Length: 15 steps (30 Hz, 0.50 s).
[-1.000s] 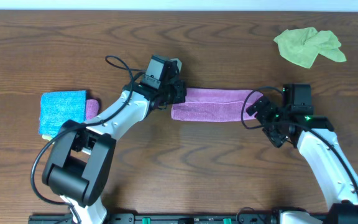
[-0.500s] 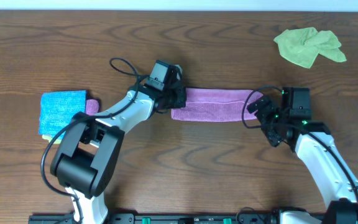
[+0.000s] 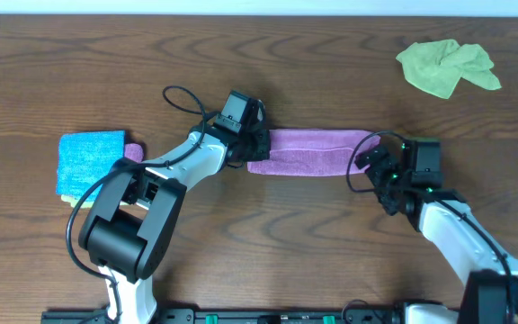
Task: Fold the cloth
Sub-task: 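Hold the left end with left gripper, fold right end toward it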
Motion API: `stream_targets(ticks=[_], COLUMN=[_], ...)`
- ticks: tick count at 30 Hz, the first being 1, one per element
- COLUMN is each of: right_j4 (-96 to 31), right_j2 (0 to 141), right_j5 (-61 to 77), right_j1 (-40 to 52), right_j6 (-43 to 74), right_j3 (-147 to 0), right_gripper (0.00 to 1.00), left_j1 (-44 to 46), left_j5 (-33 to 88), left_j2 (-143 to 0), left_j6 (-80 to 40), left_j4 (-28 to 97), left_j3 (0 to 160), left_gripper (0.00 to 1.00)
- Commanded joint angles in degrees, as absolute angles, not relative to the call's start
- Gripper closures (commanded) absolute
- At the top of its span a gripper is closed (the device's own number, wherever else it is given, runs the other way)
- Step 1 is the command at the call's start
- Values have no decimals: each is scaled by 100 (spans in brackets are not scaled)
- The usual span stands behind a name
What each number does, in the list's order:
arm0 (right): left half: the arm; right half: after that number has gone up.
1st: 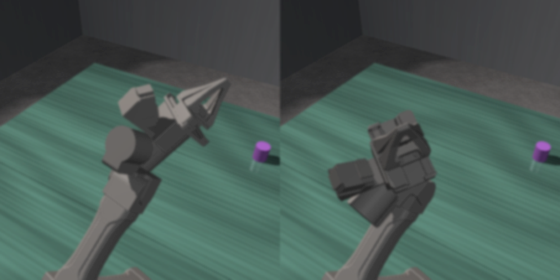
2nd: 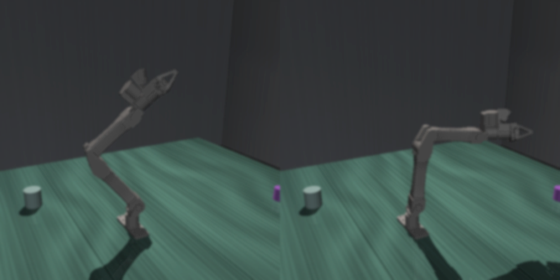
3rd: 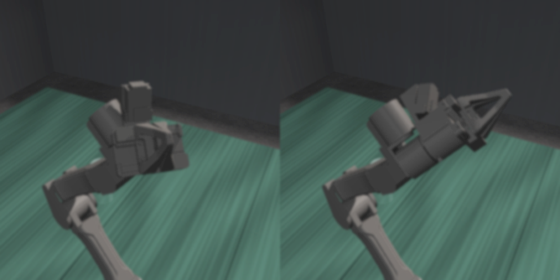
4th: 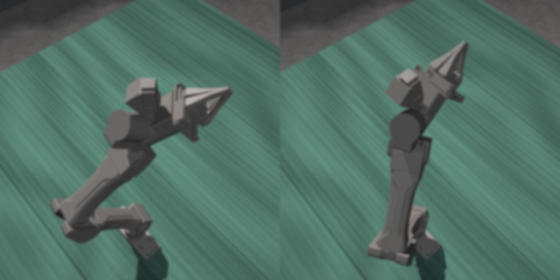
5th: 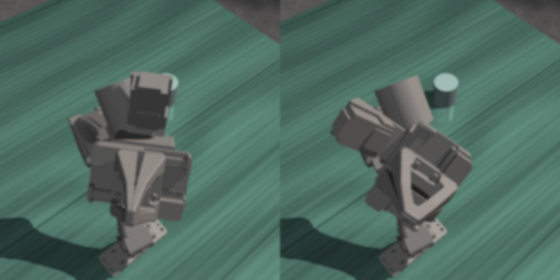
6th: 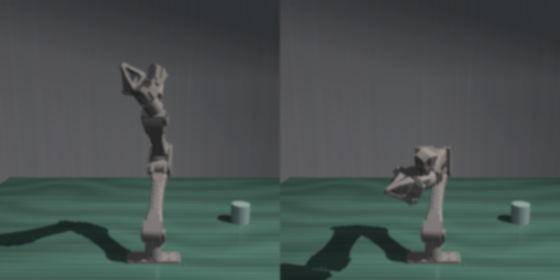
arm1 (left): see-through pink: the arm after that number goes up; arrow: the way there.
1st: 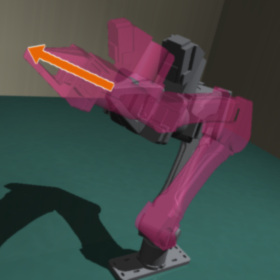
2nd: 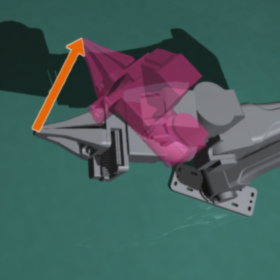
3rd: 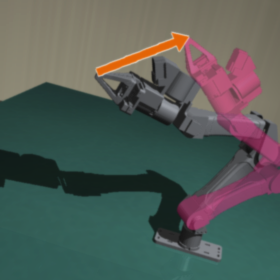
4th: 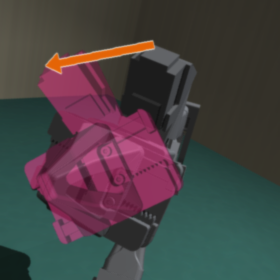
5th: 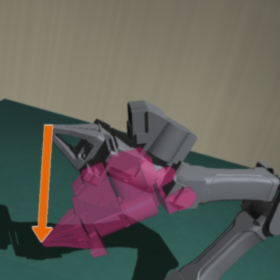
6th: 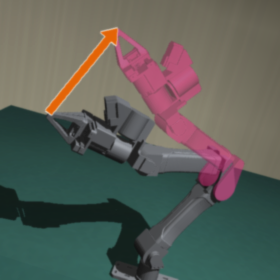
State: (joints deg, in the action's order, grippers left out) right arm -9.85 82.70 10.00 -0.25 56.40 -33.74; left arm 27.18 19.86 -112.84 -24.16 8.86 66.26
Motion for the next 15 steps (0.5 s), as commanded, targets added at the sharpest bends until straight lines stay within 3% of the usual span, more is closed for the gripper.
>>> stream_targets(ticks=[1,15], right_j4=[-860,-158], right_j2=[8560,9415], right_j5=[923,893], right_j1=[-84,-84], right_j6=[5697,5653], right_j3=[-3319,-3319], right_gripper=[1,7], left_j1=[2714,2714], left_j5=[1863,1754], left_j2=[-11314,-11314], left_j6=[-2375,-2355], left_j4=[941,1094], left_j3=[6737,6737], left_gripper=[94,94])
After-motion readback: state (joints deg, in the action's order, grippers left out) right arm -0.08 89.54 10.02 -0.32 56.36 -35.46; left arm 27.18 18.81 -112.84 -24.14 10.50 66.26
